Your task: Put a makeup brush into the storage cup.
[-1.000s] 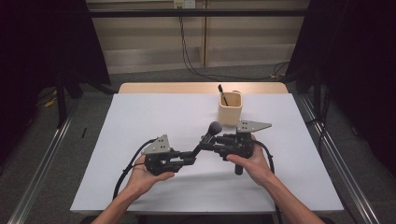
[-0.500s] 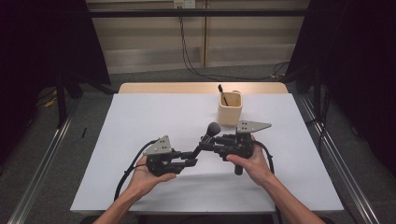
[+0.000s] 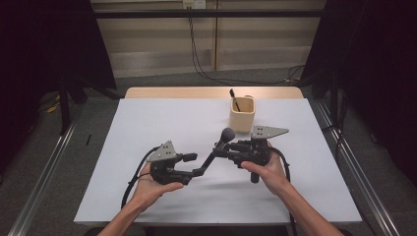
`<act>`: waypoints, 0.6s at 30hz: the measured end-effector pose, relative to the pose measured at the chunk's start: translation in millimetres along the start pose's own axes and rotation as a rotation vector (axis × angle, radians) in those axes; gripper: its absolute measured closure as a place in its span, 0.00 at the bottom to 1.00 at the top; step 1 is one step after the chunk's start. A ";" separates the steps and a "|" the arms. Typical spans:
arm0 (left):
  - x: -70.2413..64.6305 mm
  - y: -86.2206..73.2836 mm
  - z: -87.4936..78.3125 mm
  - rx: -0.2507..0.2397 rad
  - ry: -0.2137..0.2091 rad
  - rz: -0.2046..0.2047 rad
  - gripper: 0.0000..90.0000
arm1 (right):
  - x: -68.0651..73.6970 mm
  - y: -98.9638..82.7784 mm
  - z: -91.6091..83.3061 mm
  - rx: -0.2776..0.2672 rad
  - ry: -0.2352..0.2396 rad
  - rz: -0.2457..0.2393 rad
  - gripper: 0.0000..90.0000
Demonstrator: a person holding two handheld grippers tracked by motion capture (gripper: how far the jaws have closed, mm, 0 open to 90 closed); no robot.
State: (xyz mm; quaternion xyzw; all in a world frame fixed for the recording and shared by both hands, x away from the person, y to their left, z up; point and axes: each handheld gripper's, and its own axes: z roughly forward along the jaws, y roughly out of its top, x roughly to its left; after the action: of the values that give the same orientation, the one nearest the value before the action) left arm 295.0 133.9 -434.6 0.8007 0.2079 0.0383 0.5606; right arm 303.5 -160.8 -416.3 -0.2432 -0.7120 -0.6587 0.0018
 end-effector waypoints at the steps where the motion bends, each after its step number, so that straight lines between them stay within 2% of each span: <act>1: 0.7 -0.3 -0.9 -0.003 0.004 -0.001 0.39 | -0.1 0.5 -0.6 0.011 -0.002 0.002 0.80; 2: 1.4 -0.6 -2.5 -0.002 0.011 -0.013 0.37 | -0.1 0.6 -0.9 0.014 -0.004 0.001 0.80; 5: 1.6 -0.5 -6.3 0.001 0.046 0.003 0.28 | -0.2 1.1 -2.2 0.020 -0.008 0.000 0.80; 8: 0.8 0.5 -11.1 0.006 0.085 -0.003 0.17 | -0.1 1.9 -3.6 0.025 -0.017 0.001 0.80; 11: 0.4 0.2 -16.6 -0.004 0.120 -0.002 0.12 | -0.1 3.1 -5.8 0.033 -0.027 -0.001 0.80; 12: 0.6 -0.2 -19.6 -0.006 0.137 -0.028 0.10 | -0.4 3.6 -6.6 0.035 -0.028 -0.002 0.80; 18: 2.5 -3.7 -30.2 -0.019 0.169 -0.050 0.06 | -2.8 4.6 -11.4 0.043 -0.060 -0.001 0.80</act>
State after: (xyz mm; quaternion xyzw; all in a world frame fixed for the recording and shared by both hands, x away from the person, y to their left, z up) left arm 287.3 162.5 -427.3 0.7838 0.2739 0.0938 0.5493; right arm 303.9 -172.4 -411.4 -0.2624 -0.7258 -0.6357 -0.0148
